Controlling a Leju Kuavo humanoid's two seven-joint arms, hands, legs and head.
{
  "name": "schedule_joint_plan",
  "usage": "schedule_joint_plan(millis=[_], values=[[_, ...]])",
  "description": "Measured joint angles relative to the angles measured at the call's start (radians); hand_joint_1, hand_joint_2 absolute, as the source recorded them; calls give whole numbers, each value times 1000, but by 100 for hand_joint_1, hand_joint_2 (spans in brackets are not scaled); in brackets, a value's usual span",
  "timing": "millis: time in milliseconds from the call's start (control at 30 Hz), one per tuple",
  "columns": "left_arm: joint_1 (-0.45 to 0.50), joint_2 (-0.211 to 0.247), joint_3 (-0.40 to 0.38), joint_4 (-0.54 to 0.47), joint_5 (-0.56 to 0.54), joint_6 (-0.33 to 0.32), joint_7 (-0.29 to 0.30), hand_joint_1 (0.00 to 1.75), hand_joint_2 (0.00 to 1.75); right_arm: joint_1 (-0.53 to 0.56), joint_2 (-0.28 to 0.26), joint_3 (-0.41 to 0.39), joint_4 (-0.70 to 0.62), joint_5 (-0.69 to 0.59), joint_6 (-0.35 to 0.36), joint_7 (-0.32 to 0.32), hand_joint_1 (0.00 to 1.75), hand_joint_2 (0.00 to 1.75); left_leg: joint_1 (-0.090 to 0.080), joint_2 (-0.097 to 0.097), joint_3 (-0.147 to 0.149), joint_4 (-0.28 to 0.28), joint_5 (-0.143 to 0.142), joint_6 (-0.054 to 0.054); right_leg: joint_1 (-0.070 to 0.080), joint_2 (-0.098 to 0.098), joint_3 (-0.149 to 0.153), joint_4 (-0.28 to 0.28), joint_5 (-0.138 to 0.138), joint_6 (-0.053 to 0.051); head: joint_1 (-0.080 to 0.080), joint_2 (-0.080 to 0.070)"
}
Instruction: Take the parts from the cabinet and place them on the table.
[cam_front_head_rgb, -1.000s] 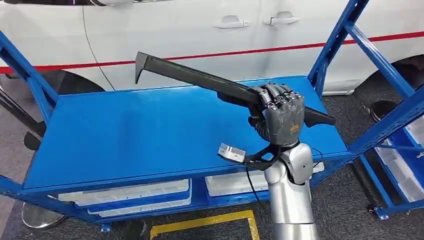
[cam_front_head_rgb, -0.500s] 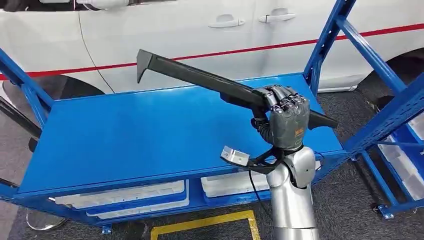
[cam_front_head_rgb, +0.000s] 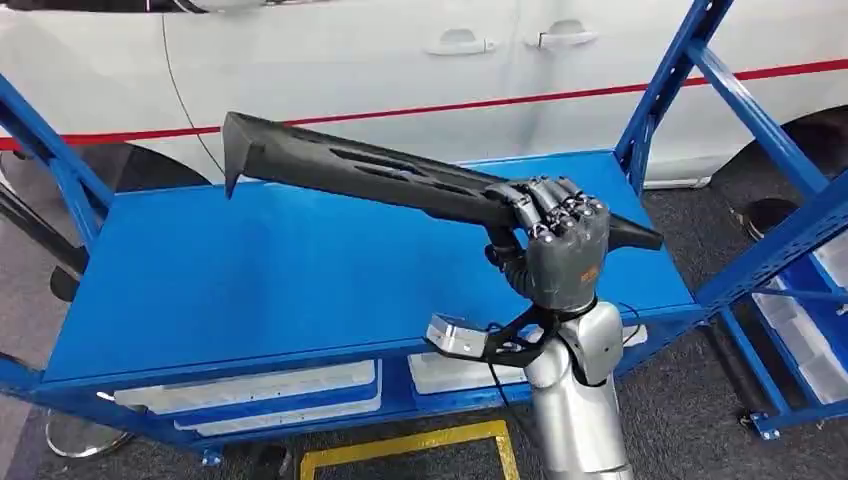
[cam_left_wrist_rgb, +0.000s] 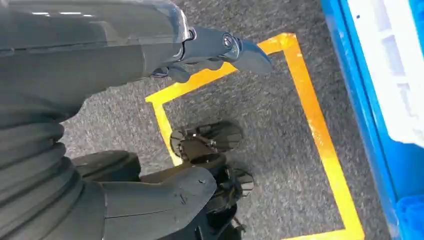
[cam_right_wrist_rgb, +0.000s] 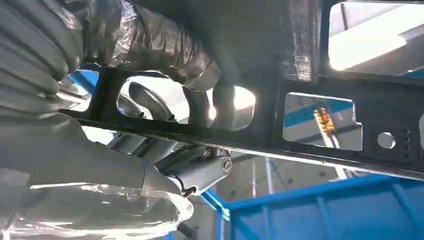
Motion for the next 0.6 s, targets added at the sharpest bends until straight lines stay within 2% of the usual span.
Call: schedule_joint_plan(millis=[67, 100, 133, 167, 233, 267, 300, 400, 433, 467, 500, 567, 600], values=[[0, 0, 0, 0, -6, -2, 7, 0, 175, 19, -3, 14, -1, -4, 0, -1, 175, 175, 0, 1, -1, 0, 0, 0, -3, 0, -67, 155, -74, 6, 0, 0], [0, 0, 0, 0, -8, -4, 10, 0, 175, 32, -5, 20, 0, -10, 0, -7, 175, 175, 0, 1, -2, 2, 0, 1, -5, 0, -91, 208, -87, 9, 0, 0], [0, 0, 0, 0, -8, -5, 13, 0, 175, 42, -7, 26, 3, -19, 0, -9, 175, 175, 0, 0, -3, 3, 0, 0, -7, -1, -89, 209, -75, 10, 0, 0], [0, 0, 0, 0, -8, -6, 16, 0, 175, 49, -8, 32, 6, -26, 0, -10, 175, 175, 0, 0, -3, 6, 0, 0, -10, -2, -67, 169, -45, 10, 0, 0], [-2, 0, 0, 0, -8, -10, 16, 0, 175, 55, -10, 53, 13, -39, 0, -10, 175, 175, 0, -1, -3, 11, -3, -4, -14, -4, 16, 10, 36, 7, 0, 0], [-4, 0, -1, 0, -8, -11, 17, 0, 175, 56, -11, 65, 15, -40, 0, -10, 175, 175, -1, -1, -4, 14, -5, -8, -15, -4, 49, -64, 46, 4, 0, 0], [-8, 0, -1, 0, -8, -11, 17, 0, 175, 59, -11, 74, 17, -41, 0, -10, 175, 175, -9, -2, -11, 23, -7, -14, -7, -3, 54, -79, 45, 2, 0, 0], [-9, 0, -1, 0, -8, -11, 18, 0, 175, 68, -11, 86, 24, -43, 0, -10, 175, 175, -6, -1, -13, 15, 3, -29, -4, 0, 45, -74, 52, -10, 0, 0], [-9, 0, -1, 0, -8, -11, 19, 0, 175, 69, -11, 91, 26, -44, 0, -10, 175, 175, -3, -2, -16, 19, -5, -36, -9, -2, 45, -83, 60, -22, 0, 0], [-10, 1, -1, 0, -12, -11, 20, 0, 175, 70, -11, 98, 29, -44, 0, -10, 175, 175, -2, -1, -25, 38, -29, -41, -10, -4, 44, -85, 64, -28, 0, 0], [-10, 1, -1, 0, -16, -12, 21, 0, 175, 72, -11, 107, 32, -45, 0, -8, 175, 175, -1, 0, -44, 89, -71, -43, -10, -5, 40, -85, 67, -34, -1, 0], [-12, 1, -2, 0, -19, -20, 22, 0, 175, 80, -13, 122, 37, -42, 0, -9, 175, 175, -1, 0, -101, 241, -154, -48, -7, -8, 33, -84, 72, -41, 0, 0], [-13, 0, -3, 0, -27, -29, 20, 0, 175, 89, -13, 128, 40, -38, 0, -10, 175, 175, -1, 0, -121, 297, -174, -49, -5, -9, 29, -83, 74, -42, 0, 0]])
